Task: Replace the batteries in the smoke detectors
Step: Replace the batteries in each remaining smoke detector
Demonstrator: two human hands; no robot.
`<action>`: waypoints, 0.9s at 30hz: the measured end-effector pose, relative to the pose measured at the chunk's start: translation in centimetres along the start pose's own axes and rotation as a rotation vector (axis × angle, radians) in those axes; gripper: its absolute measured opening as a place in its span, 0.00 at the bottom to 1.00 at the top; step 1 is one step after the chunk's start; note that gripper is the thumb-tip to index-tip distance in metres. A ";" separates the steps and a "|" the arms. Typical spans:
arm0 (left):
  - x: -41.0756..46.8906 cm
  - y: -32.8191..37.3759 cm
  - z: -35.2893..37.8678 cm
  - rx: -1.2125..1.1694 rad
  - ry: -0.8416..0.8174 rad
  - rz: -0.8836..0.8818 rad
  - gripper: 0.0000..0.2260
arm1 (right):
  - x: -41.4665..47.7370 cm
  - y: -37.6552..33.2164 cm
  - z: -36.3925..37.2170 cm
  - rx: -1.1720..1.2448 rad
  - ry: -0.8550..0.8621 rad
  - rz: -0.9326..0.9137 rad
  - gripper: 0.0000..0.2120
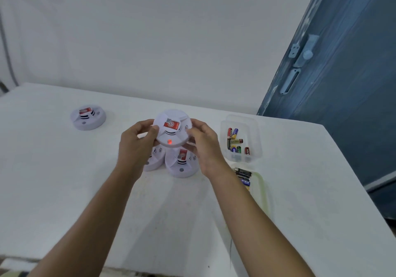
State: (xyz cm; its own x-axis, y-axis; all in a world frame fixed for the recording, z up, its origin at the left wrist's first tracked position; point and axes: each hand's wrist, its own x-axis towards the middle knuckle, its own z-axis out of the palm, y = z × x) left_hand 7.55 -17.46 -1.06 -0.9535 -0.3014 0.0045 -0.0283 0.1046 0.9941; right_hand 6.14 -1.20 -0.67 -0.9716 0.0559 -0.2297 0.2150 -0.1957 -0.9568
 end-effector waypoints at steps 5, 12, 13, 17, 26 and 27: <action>4.7 -0.8 -2.1 0.126 0.041 -0.014 0.12 | 2.7 0.3 4.0 -0.211 -0.017 -0.036 0.23; 9.7 -2.2 -3.0 0.272 0.017 -0.095 0.14 | 5.7 -0.3 7.4 -0.354 -0.058 0.110 0.04; 10.2 -2.5 -2.9 0.301 0.009 -0.103 0.14 | 5.7 -0.5 7.7 -0.355 -0.062 0.141 0.06; 10.8 -2.8 -2.2 0.416 -0.041 -0.101 0.11 | 6.3 -0.2 8.3 -0.344 -0.078 0.218 0.12; 10.8 -3.6 -1.6 0.689 -0.169 -0.057 0.17 | 6.8 -0.3 8.6 -0.324 -0.120 0.324 0.11; 10.8 -3.7 -1.6 0.699 -0.170 -0.052 0.17 | 6.6 -0.4 8.7 -0.326 -0.116 0.329 0.11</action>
State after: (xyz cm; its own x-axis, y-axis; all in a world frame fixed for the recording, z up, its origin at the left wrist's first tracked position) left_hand -2.14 -22.65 -4.55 -0.9776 -0.1765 -0.1148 -0.2063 0.6933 0.6905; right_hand -1.25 -9.29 -0.29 -0.8476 -0.0713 -0.5259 0.5144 0.1333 -0.8471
